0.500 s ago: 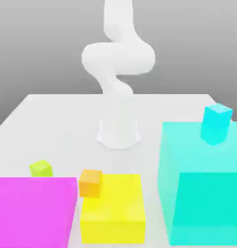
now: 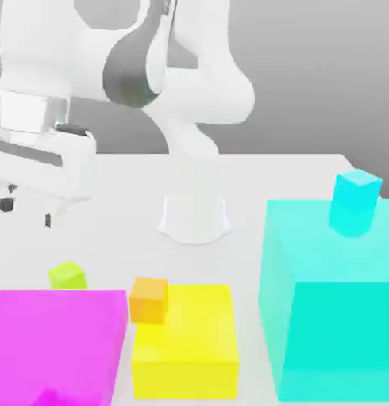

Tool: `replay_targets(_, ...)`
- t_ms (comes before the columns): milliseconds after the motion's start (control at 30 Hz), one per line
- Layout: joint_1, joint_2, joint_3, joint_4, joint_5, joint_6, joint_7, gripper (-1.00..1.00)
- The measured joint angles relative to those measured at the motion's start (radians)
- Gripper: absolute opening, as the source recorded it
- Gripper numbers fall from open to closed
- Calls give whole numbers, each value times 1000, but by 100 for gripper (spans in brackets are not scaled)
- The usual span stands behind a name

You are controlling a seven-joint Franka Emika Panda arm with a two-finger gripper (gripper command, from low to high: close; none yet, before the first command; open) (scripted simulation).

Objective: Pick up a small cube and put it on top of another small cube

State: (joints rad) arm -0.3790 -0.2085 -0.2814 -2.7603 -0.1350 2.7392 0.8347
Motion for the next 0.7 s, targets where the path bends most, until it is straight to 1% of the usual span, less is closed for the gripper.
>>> replay_targets(100,-44,103,-63,-79,35,77,-36,0)
replay_targets(133,-60,139,-79,-106,61,103,-58,0)
replay_targets(200,-102,213,-66,-123,150,159,-123,0)
replay_targets(300,-169,325,49,-110,304,244,-234,0)
replay_targets(367,-250,397,148,-95,372,301,-285,0)
replay_targets(400,-291,433,193,-88,389,331,-299,0)
replay_targets(433,-320,460,224,-83,399,354,-308,-100)
replay_targets(600,-320,460,224,-83,397,353,-305,-100)
replay_targets(633,-336,473,239,-81,396,364,-306,-100)
replay_targets(700,-310,438,209,-88,377,336,-290,-100)
